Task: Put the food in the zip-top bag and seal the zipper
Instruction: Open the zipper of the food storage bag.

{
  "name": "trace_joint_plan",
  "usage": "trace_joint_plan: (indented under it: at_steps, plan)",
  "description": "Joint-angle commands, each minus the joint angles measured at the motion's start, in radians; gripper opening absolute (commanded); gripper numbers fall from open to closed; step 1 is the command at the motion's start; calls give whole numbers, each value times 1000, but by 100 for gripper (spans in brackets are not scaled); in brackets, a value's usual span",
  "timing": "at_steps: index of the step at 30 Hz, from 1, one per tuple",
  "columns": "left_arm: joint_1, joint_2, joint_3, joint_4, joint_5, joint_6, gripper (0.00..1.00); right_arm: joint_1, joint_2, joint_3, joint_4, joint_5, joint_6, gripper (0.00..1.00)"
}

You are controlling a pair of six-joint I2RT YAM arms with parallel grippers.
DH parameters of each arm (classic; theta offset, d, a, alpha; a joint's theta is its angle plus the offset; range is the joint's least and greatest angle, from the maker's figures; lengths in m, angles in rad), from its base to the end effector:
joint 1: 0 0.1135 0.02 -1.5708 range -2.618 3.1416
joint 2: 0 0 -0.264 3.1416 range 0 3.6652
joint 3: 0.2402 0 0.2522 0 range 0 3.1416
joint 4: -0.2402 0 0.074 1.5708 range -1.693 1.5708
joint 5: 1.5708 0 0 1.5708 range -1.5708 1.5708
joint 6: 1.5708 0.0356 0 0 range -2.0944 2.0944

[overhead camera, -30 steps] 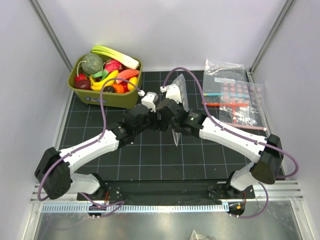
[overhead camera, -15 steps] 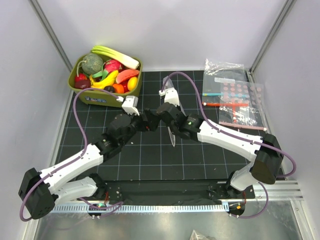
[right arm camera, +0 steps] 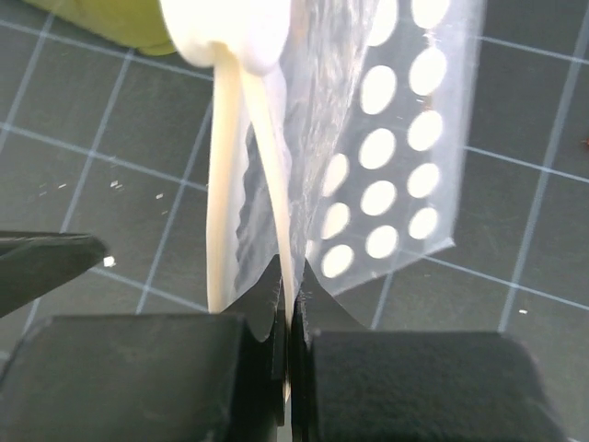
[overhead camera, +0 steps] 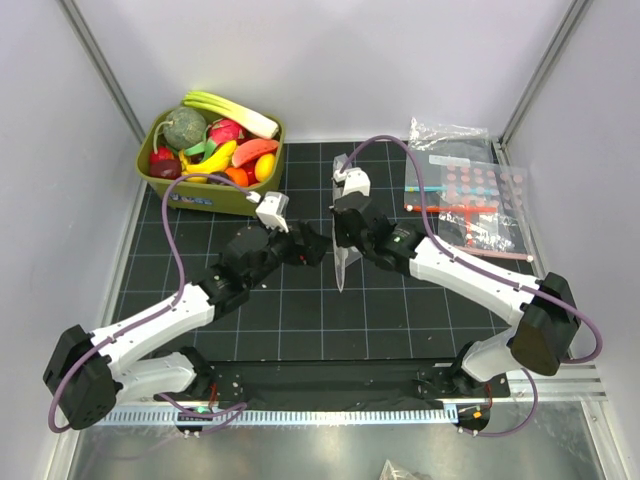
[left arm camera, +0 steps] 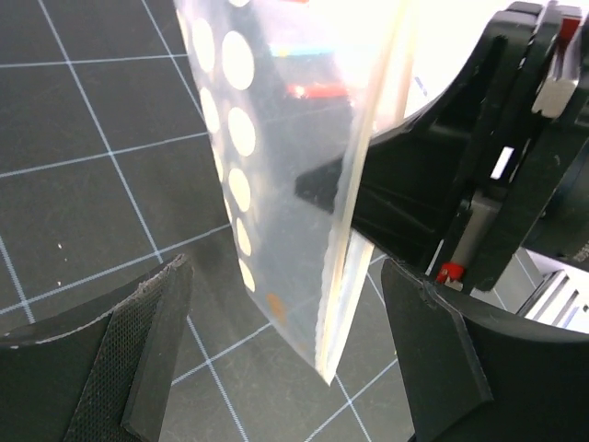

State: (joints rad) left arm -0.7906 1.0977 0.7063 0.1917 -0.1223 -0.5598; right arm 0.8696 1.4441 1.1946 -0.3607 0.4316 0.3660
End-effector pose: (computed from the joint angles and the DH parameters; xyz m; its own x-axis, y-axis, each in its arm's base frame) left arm 0.1833 -0.1790 0.2888 -0.4482 -0.2964 -0.8434 0.4524 0.7385 -0.5000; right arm 0.2217 0.2395 0.3121 -0.5144 -0.1054 -0.8510 -0.3092 0.9485 0.0695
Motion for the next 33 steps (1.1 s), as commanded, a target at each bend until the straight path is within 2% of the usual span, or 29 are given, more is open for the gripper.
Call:
trace_joint_plan:
  at_steps: [1, 12, 18, 21, 22, 24, 25, 29, 30, 32, 33]
  plan:
    - [2, -2, 12, 69, 33, 27, 86, 2, -34, -1, 57, -77, 13, 1]
    - [2, 68, 51, 35, 36, 35, 82, -6, -47, -21, 89, -148, 24, 1]
    - [2, 114, 91, -14, -8, 55, 70, -4, -59, -29, 92, -172, 28, 1]
    - [2, 137, 116, -52, -52, 61, 57, -6, -71, -35, 92, -159, 28, 1]
    - [2, 151, 122, -63, -65, 64, 46, -6, -74, -35, 89, -154, 28, 1]
    - [2, 162, 136, -78, -88, 64, 36, -6, -79, -36, 86, -136, 27, 1]
    - [2, 168, 136, -78, -91, 60, 26, -6, -79, -36, 80, -126, 27, 1]
    - [2, 177, 140, -78, -88, 55, 4, -6, -62, -20, 57, -82, 24, 1]
    - [2, 179, 142, -83, -88, 54, 0, -6, -57, -17, 51, -76, 22, 4]
    - [2, 188, 142, -83, -86, 44, 0, -4, -50, -15, 42, -71, 18, 11]
    - [2, 191, 144, -83, -82, 41, 0, -4, -48, -16, 40, -68, 14, 24]
